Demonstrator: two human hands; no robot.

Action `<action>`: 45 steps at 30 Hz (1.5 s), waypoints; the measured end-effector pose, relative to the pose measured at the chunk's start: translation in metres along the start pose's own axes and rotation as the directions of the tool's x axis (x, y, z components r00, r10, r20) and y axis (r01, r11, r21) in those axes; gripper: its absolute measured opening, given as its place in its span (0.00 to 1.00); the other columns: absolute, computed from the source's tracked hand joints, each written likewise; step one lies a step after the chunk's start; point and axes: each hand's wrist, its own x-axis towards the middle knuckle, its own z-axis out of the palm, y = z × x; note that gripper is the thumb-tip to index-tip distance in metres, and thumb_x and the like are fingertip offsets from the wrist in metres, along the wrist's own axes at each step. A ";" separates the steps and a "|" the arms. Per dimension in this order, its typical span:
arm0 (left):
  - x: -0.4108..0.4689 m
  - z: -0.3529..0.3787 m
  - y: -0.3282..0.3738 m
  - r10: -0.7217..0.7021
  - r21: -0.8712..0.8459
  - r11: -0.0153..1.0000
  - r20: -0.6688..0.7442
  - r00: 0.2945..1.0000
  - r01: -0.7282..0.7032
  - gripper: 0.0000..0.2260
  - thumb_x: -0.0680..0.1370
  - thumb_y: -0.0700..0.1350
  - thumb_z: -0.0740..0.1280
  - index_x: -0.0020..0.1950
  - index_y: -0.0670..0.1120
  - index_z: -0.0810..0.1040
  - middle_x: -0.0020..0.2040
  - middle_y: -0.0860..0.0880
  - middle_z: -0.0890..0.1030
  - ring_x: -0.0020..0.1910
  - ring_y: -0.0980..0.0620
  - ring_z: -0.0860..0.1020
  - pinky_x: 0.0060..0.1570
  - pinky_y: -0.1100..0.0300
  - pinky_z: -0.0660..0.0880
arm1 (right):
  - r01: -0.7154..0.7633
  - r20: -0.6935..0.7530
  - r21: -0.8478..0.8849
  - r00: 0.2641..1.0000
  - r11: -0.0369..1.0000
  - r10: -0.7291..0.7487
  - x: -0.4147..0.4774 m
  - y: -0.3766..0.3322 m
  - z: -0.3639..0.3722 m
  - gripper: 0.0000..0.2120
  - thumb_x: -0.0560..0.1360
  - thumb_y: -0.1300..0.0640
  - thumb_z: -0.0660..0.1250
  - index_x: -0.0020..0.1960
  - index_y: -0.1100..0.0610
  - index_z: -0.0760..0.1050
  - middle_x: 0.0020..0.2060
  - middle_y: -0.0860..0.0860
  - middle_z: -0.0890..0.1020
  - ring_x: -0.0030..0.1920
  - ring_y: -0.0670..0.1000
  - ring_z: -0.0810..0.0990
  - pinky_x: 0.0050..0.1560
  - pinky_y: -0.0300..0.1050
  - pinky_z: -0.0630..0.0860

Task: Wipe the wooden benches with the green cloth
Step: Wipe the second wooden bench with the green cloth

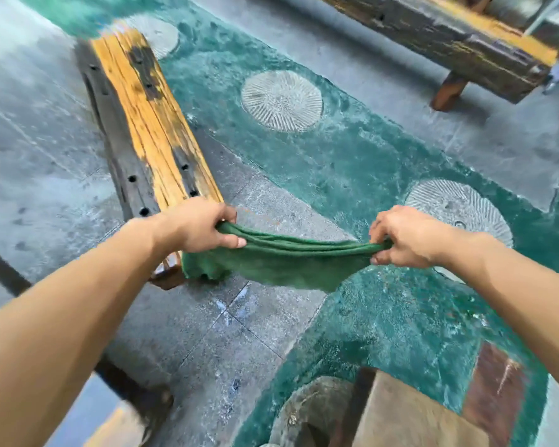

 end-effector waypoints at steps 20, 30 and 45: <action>-0.083 -0.114 -0.203 -0.453 -0.011 0.884 -0.267 0.851 0.467 0.09 0.75 0.43 0.70 0.54 0.53 0.82 0.49 0.48 0.81 0.54 0.41 0.79 0.49 0.50 0.79 | 0.100 -0.246 -0.281 0.954 0.954 -0.172 0.172 -0.167 -0.198 0.24 0.71 0.30 0.74 0.36 0.50 0.75 0.31 0.49 0.72 0.41 0.58 0.75 0.40 0.46 0.72; -0.026 -0.029 -0.256 -0.546 0.128 0.820 -0.116 0.830 0.558 0.13 0.78 0.46 0.65 0.61 0.54 0.80 0.58 0.50 0.79 0.64 0.46 0.75 0.53 0.51 0.76 | 0.278 -0.121 -0.461 0.921 0.843 -0.370 0.289 -0.187 -0.115 0.24 0.79 0.32 0.63 0.56 0.53 0.81 0.54 0.52 0.84 0.58 0.57 0.83 0.54 0.49 0.78; 0.107 0.149 -0.224 -0.645 -0.279 0.764 -0.333 0.688 0.581 0.23 0.85 0.61 0.55 0.74 0.50 0.73 0.72 0.41 0.74 0.71 0.38 0.71 0.67 0.41 0.68 | 0.134 -0.252 0.119 0.962 0.984 -0.100 0.357 -0.264 0.080 0.29 0.83 0.40 0.58 0.81 0.51 0.63 0.77 0.57 0.67 0.76 0.60 0.64 0.74 0.58 0.63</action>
